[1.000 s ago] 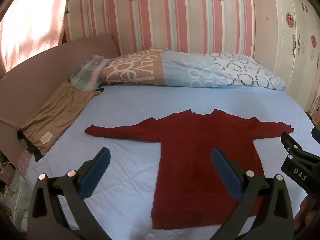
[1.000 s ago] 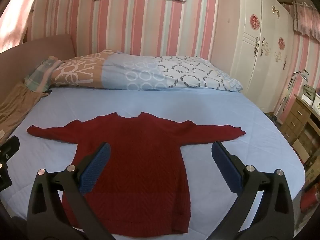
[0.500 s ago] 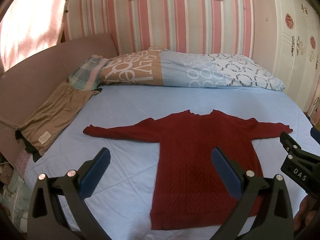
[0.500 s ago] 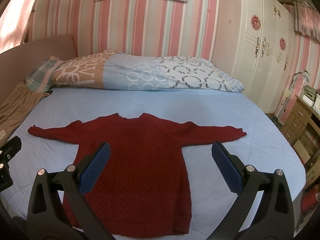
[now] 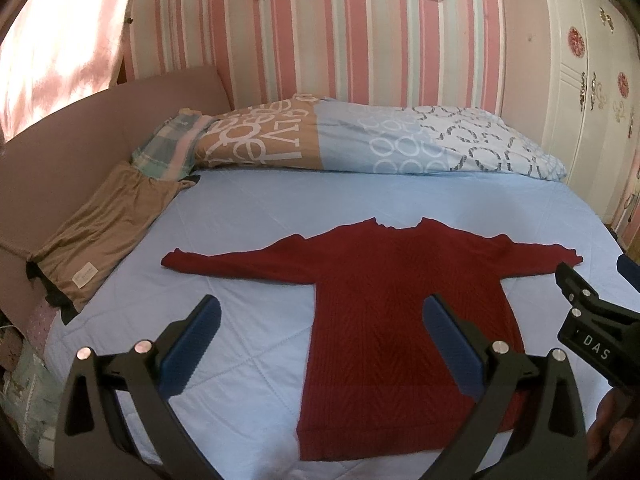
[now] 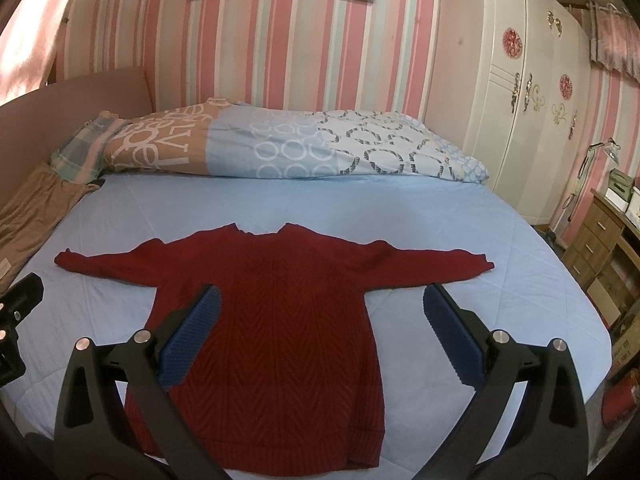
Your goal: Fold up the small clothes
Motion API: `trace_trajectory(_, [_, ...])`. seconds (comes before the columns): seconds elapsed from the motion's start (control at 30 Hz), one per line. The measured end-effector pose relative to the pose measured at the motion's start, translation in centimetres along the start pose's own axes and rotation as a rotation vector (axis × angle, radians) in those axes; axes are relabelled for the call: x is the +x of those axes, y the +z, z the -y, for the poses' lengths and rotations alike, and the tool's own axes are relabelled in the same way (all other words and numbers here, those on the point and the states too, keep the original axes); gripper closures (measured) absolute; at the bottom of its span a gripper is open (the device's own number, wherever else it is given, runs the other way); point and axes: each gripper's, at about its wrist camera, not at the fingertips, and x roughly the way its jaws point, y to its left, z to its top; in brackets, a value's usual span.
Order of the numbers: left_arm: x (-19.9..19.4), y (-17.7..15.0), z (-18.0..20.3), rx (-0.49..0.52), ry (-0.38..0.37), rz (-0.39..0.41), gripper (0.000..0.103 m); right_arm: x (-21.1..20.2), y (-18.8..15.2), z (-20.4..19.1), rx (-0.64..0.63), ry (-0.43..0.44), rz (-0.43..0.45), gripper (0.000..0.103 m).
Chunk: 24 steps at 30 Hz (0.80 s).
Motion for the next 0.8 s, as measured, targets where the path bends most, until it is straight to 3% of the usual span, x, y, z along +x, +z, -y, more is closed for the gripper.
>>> trace_trajectory(0.8, [0.14,-0.1,-0.14,-0.003,-0.004,-0.002,0.002,0.13,-0.06,-0.03,0.001,-0.001,-0.001,0.003])
